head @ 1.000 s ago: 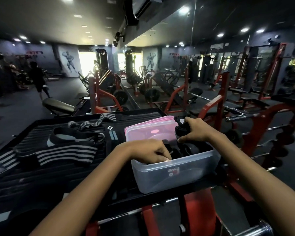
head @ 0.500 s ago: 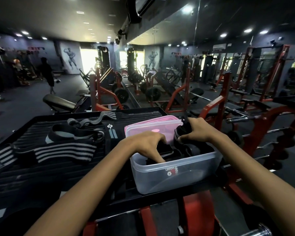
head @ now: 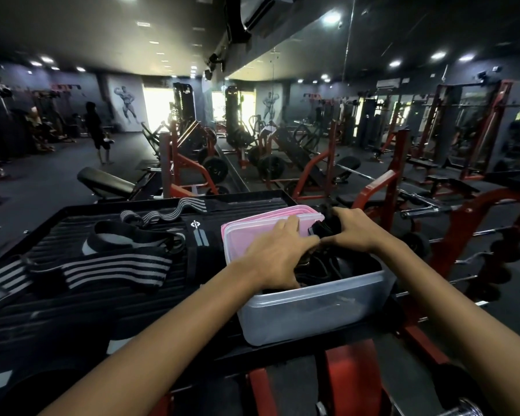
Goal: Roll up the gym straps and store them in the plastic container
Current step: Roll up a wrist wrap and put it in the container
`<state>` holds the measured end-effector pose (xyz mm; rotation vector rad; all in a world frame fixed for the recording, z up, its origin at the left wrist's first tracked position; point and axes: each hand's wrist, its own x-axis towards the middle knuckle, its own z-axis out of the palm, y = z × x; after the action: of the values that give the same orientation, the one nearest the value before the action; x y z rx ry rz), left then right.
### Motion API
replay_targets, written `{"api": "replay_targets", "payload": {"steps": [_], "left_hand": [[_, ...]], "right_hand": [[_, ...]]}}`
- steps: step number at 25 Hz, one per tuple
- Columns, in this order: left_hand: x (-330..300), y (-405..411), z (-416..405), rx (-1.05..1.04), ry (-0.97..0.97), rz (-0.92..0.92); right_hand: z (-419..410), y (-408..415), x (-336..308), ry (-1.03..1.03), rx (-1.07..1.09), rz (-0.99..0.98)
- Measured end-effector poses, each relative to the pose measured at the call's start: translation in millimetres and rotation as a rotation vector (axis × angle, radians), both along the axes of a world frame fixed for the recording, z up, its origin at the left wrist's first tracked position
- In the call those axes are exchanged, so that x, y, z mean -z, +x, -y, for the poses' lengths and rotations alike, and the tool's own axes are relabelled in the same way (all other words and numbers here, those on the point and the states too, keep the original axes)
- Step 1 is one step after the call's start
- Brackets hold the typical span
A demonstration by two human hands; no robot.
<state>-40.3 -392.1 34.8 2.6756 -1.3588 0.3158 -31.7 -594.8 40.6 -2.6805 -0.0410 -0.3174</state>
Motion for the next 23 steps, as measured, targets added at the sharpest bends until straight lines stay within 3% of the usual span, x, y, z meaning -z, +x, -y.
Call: {"api": "replay_targets", "payload": {"steps": [5, 8, 14, 19, 23], "left_hand": [[-1.9, 9.9, -5.3, 0.071, 0.108, -0.346], [2.0, 5.9, -3.5, 0.105, 0.047, -0.329], [-0.8, 5.1, -3.8, 0.122, 0.179, -0.373], [-1.4, 8.9, -7.5, 0.081, 0.058, -0.566], [-9.7, 16.8, -7.5, -0.016, -0.236, -0.434]], "right_hand": [[-0.4, -1.2, 0.0, -0.008, 0.020, 0.009], [-0.9, -2.8, 0.4, -0.028, 0.016, 0.007], [-4.9, -7.5, -3.9, -0.030, 0.005, 0.069], [-5.9, -4.9, -4.7, 0.022, -0.011, 0.122], [-2.9, -5.6, -8.5, 0.010, -0.022, 0.161]]}}
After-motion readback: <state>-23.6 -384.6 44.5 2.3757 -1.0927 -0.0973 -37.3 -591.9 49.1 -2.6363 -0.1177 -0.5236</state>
